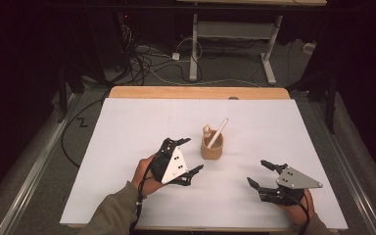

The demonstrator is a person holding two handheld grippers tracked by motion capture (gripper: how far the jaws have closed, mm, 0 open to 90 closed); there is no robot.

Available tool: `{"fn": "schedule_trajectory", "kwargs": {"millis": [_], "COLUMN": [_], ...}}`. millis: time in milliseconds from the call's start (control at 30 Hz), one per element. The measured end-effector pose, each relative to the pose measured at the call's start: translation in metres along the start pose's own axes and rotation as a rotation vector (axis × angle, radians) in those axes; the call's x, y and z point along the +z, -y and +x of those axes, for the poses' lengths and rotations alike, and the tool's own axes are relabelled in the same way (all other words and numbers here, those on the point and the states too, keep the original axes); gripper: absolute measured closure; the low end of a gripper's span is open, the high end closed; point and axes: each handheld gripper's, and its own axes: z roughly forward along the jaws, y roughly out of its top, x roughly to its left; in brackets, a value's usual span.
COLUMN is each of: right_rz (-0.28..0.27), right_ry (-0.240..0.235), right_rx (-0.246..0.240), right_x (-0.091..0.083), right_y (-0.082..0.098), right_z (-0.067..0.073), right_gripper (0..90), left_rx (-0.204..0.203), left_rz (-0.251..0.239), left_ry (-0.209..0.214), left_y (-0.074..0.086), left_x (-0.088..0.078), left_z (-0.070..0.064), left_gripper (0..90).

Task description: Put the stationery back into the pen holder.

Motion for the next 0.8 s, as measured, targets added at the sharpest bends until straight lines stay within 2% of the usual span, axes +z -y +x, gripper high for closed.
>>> {"fn": "schedule_trajectory", "kwargs": {"millis": [300, 800], "right_rz": [0.008, 0.015], "right_ry": [-0.003, -0.003], "right_rx": [-0.007, -0.011], "right_x": [0.002, 0.004], "right_y": [0.000, 0.000], "right_z": [0.002, 0.003], "right_gripper": [28.0, 28.0], "left_rx": [0.012, -0.023], "left_rz": [0.007, 0.052], "left_ry": [-0.022, -0.052], "left_y": [0.010, 0.040], "left_x": [-0.014, -0.036], "left_z": [-0.002, -0.002], "left_gripper": [16.2, 16.2]}}
